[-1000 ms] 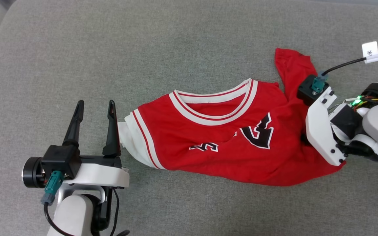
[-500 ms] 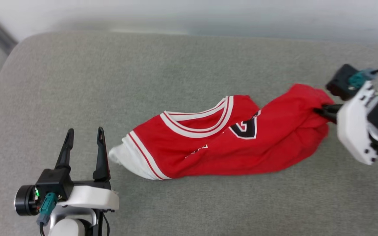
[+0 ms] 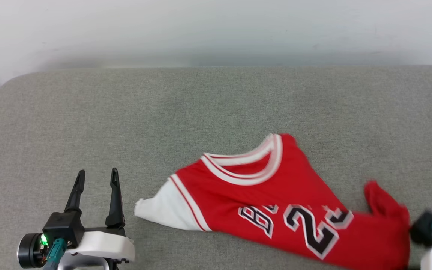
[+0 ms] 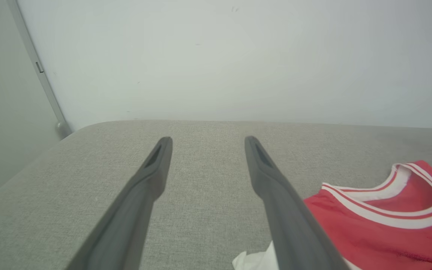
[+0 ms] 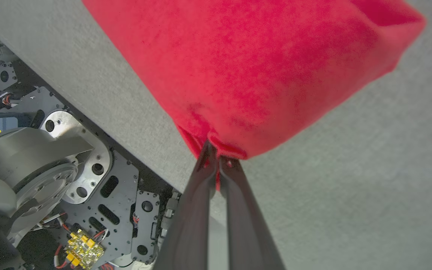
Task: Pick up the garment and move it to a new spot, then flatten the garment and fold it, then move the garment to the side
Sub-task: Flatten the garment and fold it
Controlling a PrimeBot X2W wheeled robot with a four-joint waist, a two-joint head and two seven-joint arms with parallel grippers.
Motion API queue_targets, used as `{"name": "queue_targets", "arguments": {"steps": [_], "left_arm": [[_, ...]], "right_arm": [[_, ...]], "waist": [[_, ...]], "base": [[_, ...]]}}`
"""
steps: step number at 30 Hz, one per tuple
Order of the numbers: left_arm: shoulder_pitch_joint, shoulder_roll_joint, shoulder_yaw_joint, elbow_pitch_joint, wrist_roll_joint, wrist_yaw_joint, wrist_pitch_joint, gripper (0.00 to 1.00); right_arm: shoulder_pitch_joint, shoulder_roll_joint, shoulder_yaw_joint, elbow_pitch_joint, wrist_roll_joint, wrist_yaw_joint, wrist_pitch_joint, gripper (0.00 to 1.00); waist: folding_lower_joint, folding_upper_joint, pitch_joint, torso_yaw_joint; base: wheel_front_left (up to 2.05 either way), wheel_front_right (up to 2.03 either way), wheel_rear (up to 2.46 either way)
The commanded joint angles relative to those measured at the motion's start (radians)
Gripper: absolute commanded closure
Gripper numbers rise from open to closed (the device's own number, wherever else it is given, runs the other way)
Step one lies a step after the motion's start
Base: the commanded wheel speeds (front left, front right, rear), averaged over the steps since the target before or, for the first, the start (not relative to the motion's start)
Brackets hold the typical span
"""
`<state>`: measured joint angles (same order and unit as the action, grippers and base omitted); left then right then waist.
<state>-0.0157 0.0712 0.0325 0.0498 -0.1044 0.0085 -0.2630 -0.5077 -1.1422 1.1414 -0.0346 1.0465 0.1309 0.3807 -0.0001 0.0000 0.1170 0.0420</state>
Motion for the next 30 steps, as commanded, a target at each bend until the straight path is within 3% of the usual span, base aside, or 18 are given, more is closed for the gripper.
{"name": "queue_targets", "arguments": {"steps": [1,4,5,6,7,14,20,25,30], "left_arm": [[0.013,-0.004,0.002,0.003,0.004,-0.004,-0.003,0.00],[0.010,-0.006,0.003,0.008,0.010,-0.008,-0.003,0.00],[0.011,-0.008,0.007,0.014,0.014,-0.011,-0.003,0.00],[0.014,-0.008,0.010,0.015,0.015,-0.012,-0.003,0.00],[0.016,-0.008,0.011,0.017,0.019,-0.014,-0.003,0.00],[0.024,-0.012,0.017,0.023,0.030,-0.023,-0.003,0.00],[-0.001,-0.015,0.011,0.017,0.030,-0.024,-0.003,0.00],[-0.026,-0.017,0.002,0.013,0.027,-0.027,-0.003,0.00],[-0.066,-0.019,-0.013,0.006,0.024,-0.030,-0.003,0.00]], "right_arm": [[0.087,0.039,-0.002,0.039,0.020,0.000,-0.017,1.00],[0.192,0.097,-0.026,0.118,0.017,0.000,-0.048,1.00],[0.236,0.153,-0.088,0.167,0.000,-0.001,-0.096,0.69],[0.237,0.162,-0.115,0.170,-0.005,-0.001,-0.109,0.05],[0.233,0.161,-0.146,0.168,-0.020,-0.001,-0.121,0.00],[0.187,0.094,-0.375,0.033,-0.072,0.000,-0.109,0.00],[0.103,0.052,-0.556,-0.110,-0.129,0.000,0.023,0.00],[0.003,0.083,-0.588,-0.168,-0.151,0.000,0.181,0.00],[-0.145,0.159,-0.515,-0.147,-0.169,0.000,0.425,0.00]], "waist": [[0.0001,0.0000,0.000,-0.001],[0.0001,0.0000,0.003,-0.001],[0.0001,0.0000,0.001,-0.005],[0.0001,0.0000,0.000,-0.008],[0.0001,0.0000,-0.002,-0.010],[0.0001,0.0000,-0.009,-0.011],[0.0001,0.0000,0.017,0.009],[0.0001,0.0000,0.051,0.028],[0.0001,0.0000,0.108,0.057]], "base": [[0.00,0.00,0.00],[0.00,0.00,0.00],[0.00,0.00,0.00],[0.00,0.00,0.00],[0.00,0.00,0.00],[0.00,0.00,0.00],[0.00,0.00,0.00],[0.00,0.00,0.00],[0.00,0.00,0.00]]}}
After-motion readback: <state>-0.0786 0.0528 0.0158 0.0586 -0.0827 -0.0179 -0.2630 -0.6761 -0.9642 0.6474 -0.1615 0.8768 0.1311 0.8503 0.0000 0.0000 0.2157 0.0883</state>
